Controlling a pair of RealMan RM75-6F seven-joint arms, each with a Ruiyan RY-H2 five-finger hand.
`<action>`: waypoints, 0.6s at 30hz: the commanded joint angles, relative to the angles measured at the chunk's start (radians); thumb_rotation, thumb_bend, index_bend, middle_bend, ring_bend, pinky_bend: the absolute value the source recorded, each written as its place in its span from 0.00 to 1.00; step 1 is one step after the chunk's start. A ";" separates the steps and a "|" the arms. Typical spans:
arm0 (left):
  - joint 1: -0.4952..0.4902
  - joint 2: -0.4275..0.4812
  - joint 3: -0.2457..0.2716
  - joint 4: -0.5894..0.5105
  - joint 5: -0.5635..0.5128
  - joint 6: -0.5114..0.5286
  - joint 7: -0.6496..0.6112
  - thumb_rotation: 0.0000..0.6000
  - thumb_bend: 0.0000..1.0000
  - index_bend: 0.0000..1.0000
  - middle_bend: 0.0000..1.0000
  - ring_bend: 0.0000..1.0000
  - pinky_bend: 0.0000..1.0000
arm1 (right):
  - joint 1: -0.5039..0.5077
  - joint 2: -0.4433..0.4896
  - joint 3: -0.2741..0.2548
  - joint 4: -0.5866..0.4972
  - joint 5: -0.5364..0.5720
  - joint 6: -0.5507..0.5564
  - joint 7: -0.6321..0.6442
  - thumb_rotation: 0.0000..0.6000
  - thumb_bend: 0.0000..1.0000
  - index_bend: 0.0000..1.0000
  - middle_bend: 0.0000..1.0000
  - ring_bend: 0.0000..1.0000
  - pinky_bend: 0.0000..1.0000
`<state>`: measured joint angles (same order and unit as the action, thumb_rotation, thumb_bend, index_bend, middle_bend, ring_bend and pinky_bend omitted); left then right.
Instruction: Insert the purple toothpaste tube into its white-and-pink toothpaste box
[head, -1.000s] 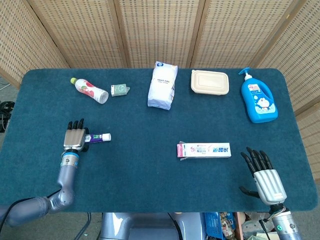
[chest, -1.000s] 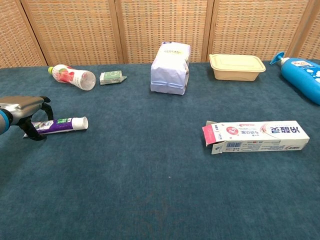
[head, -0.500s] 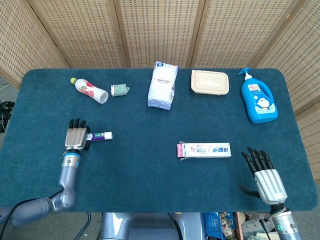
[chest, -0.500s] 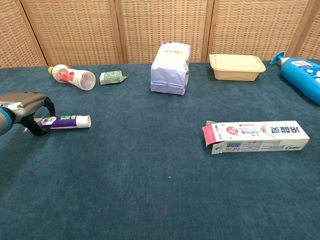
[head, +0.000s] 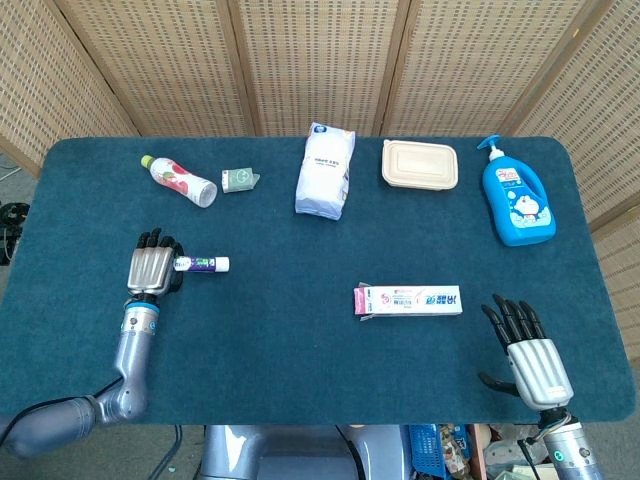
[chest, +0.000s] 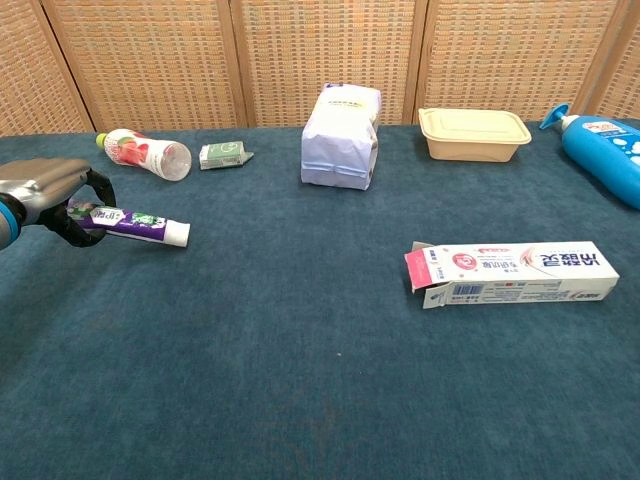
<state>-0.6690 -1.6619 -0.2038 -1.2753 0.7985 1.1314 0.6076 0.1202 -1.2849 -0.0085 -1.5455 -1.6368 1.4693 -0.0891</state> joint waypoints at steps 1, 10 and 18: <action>0.004 0.002 -0.002 -0.008 0.026 0.013 -0.015 1.00 0.55 0.75 0.31 0.15 0.16 | 0.000 0.001 0.001 0.000 0.001 0.000 0.001 1.00 0.03 0.08 0.00 0.00 0.00; 0.013 0.008 -0.011 -0.039 0.117 0.052 -0.076 1.00 0.55 0.82 0.39 0.24 0.24 | 0.000 0.002 0.001 -0.001 0.001 0.000 0.002 1.00 0.03 0.08 0.00 0.00 0.00; 0.019 0.025 -0.025 -0.078 0.155 0.066 -0.100 1.00 0.55 0.83 0.41 0.26 0.25 | -0.001 0.005 0.000 -0.004 -0.001 0.003 0.005 1.00 0.03 0.08 0.00 0.00 0.00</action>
<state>-0.6507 -1.6395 -0.2267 -1.3501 0.9507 1.1959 0.5089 0.1194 -1.2799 -0.0083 -1.5494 -1.6379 1.4722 -0.0844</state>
